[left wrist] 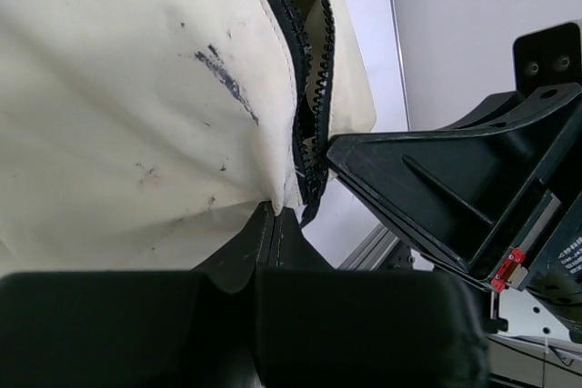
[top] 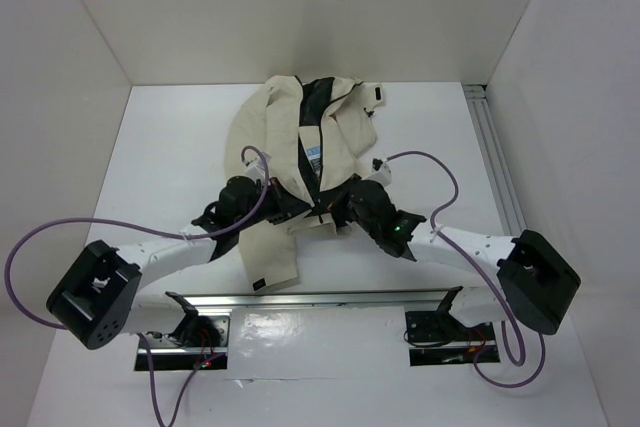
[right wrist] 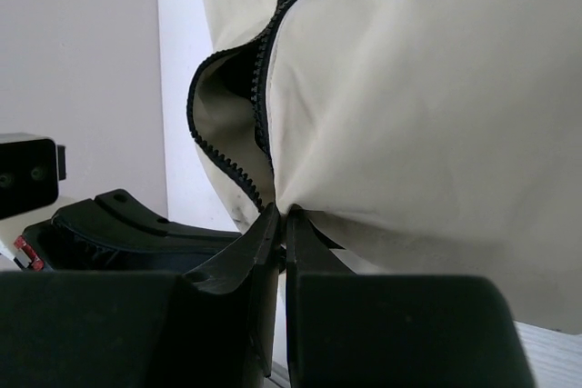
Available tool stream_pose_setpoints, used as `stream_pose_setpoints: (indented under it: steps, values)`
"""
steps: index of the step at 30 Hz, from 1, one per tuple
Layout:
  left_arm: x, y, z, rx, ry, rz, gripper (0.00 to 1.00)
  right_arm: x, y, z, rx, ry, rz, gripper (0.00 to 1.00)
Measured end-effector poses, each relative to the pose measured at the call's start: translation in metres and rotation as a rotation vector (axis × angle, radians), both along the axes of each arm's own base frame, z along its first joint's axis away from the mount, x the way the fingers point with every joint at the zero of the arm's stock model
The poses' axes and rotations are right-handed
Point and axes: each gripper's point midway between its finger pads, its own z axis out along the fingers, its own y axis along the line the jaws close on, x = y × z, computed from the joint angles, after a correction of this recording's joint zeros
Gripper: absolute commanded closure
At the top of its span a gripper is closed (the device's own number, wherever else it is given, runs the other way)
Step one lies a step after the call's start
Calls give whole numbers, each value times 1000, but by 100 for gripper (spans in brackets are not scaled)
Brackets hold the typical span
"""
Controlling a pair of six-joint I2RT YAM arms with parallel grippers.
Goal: Zip up the jacket
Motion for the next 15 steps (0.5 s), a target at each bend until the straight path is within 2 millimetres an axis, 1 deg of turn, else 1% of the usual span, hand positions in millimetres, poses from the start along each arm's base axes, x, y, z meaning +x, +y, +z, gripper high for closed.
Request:
stream_pose_setpoints:
  steps: [9,14,15]
  values:
    - [1,5,0,65,-28,-5,100,0,6,4,-2,-3,28,100]
    - [2,6,-1,91,-40,-16,100,0,7,3,-13,2,34,100]
    - [1,6,-1,95,-42,-19,100,0,8,3,-24,0,40,98]
